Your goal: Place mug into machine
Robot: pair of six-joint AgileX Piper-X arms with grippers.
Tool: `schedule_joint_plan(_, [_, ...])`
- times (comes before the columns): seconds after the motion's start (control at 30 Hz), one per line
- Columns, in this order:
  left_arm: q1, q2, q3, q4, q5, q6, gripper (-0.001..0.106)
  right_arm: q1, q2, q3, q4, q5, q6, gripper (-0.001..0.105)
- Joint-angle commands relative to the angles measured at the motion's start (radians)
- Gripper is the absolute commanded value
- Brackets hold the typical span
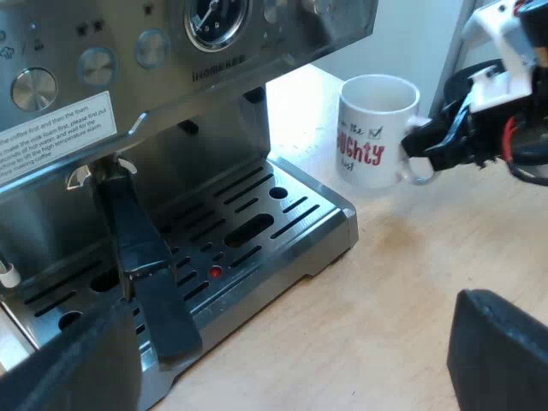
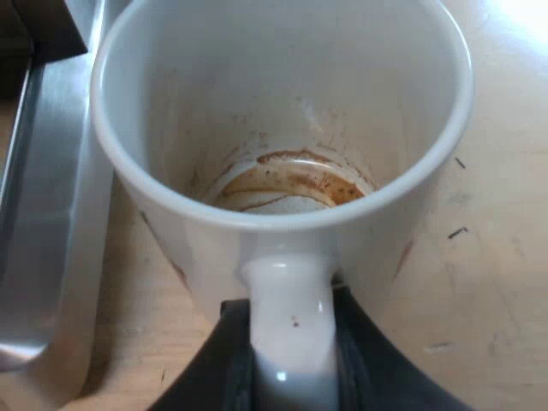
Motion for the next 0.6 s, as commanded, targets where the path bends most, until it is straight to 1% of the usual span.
schedule_joint_plan(0.03, [-0.004,-0.001,-0.008,-0.016,0.006,-0.006,0.079,0.000,-0.065,-0.007,0.035,-0.003,-0.009,0.000])
schedule_joint_plan(0.27, [-0.004,-0.001,-0.008,-0.016,0.006,-0.006,0.079,0.000,-0.213,-0.007,0.138,-0.005,-0.009,0.000])
schedule_joint_plan(0.43, [-0.004,-0.001,-0.008,-0.016,0.006,-0.006,0.079,0.000,-0.280,-0.007,0.174,-0.063,-0.009,0.000])
schedule_joint_plan(0.47, [-0.004,-0.001,-0.008,-0.016,0.006,-0.006,0.079,0.000,-0.304,-0.007,0.194,-0.094,-0.009,0.000])
schedule_joint_plan(0.6, [-0.004,-0.001,-0.008,-0.016,0.006,-0.006,0.079,0.002,-0.339,-0.007,0.229,-0.118,-0.009,0.000])
